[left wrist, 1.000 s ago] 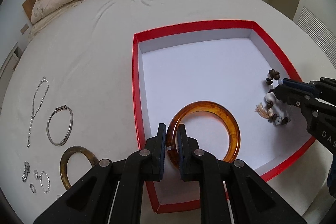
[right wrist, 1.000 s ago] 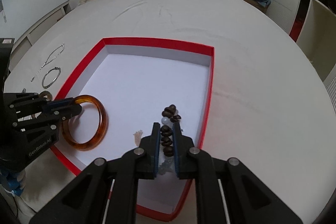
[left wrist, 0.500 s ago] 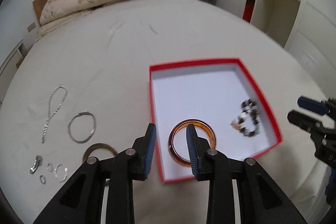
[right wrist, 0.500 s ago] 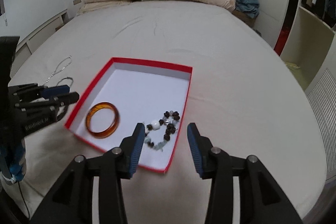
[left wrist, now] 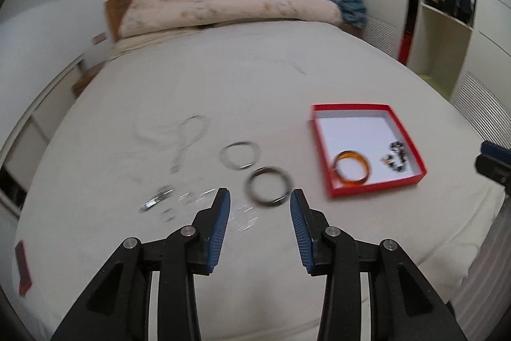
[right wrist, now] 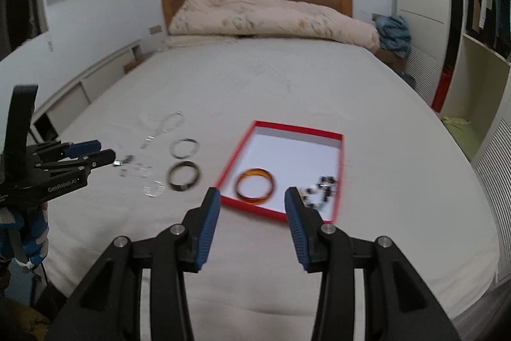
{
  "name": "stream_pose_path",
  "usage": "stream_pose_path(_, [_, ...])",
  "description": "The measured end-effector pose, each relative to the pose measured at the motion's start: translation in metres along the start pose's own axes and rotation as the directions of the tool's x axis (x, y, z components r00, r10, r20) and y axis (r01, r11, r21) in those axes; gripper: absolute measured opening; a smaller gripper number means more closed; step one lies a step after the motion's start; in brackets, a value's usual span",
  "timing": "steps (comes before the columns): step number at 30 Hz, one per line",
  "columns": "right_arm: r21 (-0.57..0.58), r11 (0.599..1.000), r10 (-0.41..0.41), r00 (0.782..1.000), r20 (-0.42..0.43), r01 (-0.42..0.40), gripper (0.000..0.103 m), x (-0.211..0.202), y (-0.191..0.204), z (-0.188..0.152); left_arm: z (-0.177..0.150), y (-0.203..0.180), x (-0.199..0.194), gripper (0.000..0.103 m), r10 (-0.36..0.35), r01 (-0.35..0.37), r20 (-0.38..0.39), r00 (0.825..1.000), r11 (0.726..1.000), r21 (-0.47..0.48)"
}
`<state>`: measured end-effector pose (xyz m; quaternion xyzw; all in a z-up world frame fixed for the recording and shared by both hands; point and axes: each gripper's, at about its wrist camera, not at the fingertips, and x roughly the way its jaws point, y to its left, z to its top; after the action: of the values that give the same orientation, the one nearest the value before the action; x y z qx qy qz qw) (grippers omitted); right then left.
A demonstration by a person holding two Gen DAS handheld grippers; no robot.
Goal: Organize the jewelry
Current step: 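Withdraw both tools and move toward the dark bangle and silver hoop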
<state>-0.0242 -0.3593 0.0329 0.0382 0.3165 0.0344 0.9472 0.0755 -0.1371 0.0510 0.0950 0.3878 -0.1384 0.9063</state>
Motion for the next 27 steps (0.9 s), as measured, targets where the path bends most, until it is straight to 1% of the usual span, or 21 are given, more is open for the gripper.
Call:
stream_pose_path(3, [-0.010,0.999,0.037,0.999,0.023,-0.037,0.040,-0.015,0.026,0.000,-0.022,0.038,-0.031,0.040,0.050,-0.050,0.019,0.999,0.998,-0.031])
stream_pose_path(5, [-0.023,0.998,0.062,0.998,0.031,-0.062,0.040,-0.024,0.044,-0.001,-0.035,0.061,-0.048,0.047,0.079,-0.077,0.027,0.996,0.995,-0.059])
stream_pose_path(8, [-0.029,0.993,0.119,0.992,0.035,-0.118,0.040,-0.034,0.071,-0.004,-0.056,0.095,-0.071,0.047,0.119,-0.114,0.039,0.992,0.987,-0.116])
stream_pose_path(11, [-0.037,0.988,0.149,0.988,0.033,-0.148,0.040,-0.038,0.091,-0.007,-0.071,0.119,-0.086,0.047,0.153,-0.144,0.045,0.987,0.978,-0.153])
stream_pose_path(14, [-0.053,0.984,0.172,0.985,0.016,-0.171,0.040,-0.037,0.107,-0.011,-0.087,0.137,-0.091,0.047,0.166,-0.156,0.040,0.985,0.969,-0.192])
stream_pose_path(18, [-0.057,0.981,0.183,0.983,-0.021,-0.184,0.040,-0.024,0.120,-0.017,-0.105,0.153,-0.079,0.047,0.160,-0.155,0.000,0.987,0.960,-0.234])
stream_pose_path(21, [-0.058,0.980,0.185,0.981,-0.052,-0.188,0.039,-0.003,0.122,-0.019,-0.110,0.155,-0.057,0.046,0.145,-0.149,-0.035,0.989,0.959,-0.242])
stream_pose_path(23, [-0.045,0.980,0.190,0.979,-0.074,-0.194,0.039,0.016,0.119,-0.018,-0.110,0.152,-0.037,0.043,0.120,-0.131,-0.058,0.991,0.962,-0.240])
stream_pose_path(27, [-0.039,0.981,0.186,0.975,-0.123,-0.192,0.039,0.052,0.110,-0.018,-0.099,0.142,0.002,0.043,0.074,-0.094,-0.093,0.993,0.967,-0.238])
